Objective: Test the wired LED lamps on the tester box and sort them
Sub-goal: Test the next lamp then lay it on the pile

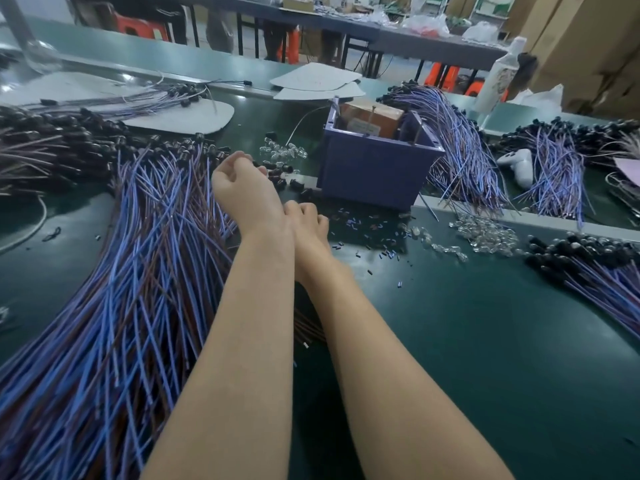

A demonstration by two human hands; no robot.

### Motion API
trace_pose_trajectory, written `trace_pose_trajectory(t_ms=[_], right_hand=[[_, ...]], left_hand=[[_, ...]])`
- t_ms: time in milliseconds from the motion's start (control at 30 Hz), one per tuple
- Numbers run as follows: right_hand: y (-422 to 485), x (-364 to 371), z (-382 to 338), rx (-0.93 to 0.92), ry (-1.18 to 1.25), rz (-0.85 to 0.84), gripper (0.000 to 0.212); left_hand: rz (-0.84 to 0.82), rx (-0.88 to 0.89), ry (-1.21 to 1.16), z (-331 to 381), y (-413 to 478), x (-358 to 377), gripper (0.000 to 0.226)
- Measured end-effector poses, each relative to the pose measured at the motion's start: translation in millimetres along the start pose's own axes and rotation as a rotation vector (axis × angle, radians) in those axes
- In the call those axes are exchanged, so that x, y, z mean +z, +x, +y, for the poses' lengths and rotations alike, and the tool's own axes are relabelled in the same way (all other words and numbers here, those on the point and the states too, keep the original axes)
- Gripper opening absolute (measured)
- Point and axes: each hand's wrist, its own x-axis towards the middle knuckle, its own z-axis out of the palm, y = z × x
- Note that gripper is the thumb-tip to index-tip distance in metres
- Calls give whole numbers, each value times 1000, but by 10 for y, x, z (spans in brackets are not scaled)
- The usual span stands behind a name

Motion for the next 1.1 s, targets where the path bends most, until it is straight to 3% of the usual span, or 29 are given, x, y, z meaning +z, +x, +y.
trace_pose_trajectory(t_ms=[67,200,367,467,567,733,833,1000,1100], right_hand=[[-44,1,26,-5,11,50,34],[-184,-247,238,45,53,358,13],[-552,-744,749,302,173,763,11],[-822,-944,1106,540,213,946,14],[-1063,-1011,1367,718,147,916,17],[-1141,-892,1440,392,135,620,26],[-1157,-864,1516,387,172,548,25],[-1232,-816,1706,641,127,688,24],[-1184,-754,1617,684,81,640,27]], left_hand=[[-19,22,29,-19,-48,15,20],[-161,157,282,-102,-169,54,18],[-664,373,1104,-341,-454,176,21],[-901,379,1187,-466,-656,266,18],[-984,422,1209,-607,-850,361,17],[-1068,525,1243,-819,-1171,481,20],[-1013,559,1354,-876,-1151,444,22],[-848,525,1426,-826,-863,290,16],[-744,523,1422,-855,-810,250,16]])
